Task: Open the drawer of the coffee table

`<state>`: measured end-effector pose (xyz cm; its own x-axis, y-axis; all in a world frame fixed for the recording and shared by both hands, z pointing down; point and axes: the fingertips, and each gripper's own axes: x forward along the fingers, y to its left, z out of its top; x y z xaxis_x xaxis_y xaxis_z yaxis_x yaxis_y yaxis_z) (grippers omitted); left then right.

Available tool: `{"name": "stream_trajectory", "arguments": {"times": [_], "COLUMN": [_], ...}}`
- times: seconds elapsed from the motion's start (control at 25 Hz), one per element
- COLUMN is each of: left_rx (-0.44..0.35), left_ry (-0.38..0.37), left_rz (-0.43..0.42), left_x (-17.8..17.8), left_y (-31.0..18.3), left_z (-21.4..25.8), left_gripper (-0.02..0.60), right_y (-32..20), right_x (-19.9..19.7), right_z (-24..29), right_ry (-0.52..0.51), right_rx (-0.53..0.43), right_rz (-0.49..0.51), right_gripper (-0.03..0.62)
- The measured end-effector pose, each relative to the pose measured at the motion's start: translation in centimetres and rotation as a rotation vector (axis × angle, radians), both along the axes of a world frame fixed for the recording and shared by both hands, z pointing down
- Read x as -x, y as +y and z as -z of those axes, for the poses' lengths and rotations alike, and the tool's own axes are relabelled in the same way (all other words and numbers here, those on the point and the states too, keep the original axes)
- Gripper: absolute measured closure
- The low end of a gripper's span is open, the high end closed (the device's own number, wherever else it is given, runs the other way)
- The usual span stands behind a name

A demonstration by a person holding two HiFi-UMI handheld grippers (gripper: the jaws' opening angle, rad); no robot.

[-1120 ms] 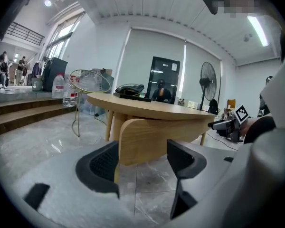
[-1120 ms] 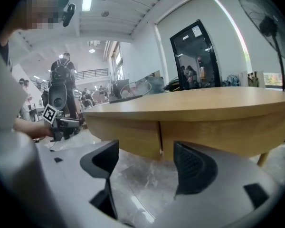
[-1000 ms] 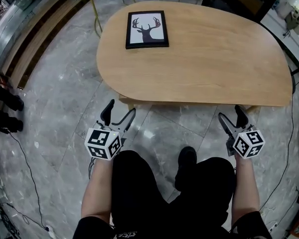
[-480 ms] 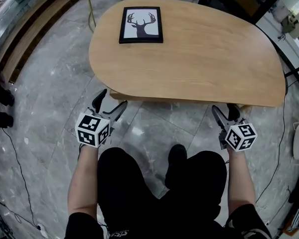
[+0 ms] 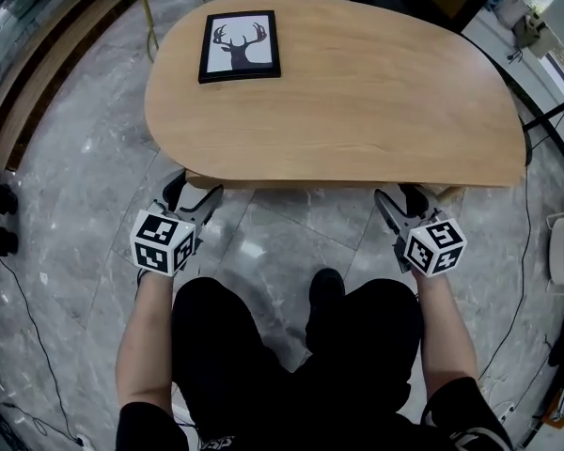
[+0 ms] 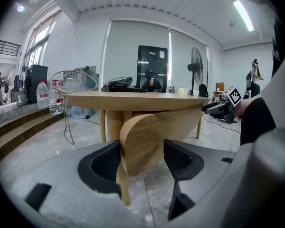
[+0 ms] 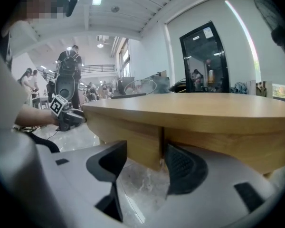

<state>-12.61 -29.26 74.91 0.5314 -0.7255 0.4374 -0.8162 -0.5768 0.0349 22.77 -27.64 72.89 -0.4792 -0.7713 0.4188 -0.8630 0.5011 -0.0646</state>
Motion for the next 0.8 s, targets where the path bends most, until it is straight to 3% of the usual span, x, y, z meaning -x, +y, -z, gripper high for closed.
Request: {"name": "stream_trajectory", "arguments": {"times": [0.52,0.64,0.8], "left_rx": [0.011,0.025,0.040], "left_ry": [0.031,0.020,-0.043], "left_rz": [0.008,-0.036,-0.126], "left_x": [0.1,0.3,0.5], "left_y": [1.0,2.2,2.9], "left_z": [0.3,0.2,0.0], "left_gripper": [0.327,0.341,0.376], "right_y": [1.2,2.3,2.6], "right_x": [0.5,0.2,-0.4], "right_z": [0.1,0.1,0.0], "right_ry": [0.006,-0.003,0.074], "right_rx": [0.005,0.012,-0.002], "right_rz": [0.054,0.082,0.144], "right_gripper": [0.391,0.403,0.457]}}
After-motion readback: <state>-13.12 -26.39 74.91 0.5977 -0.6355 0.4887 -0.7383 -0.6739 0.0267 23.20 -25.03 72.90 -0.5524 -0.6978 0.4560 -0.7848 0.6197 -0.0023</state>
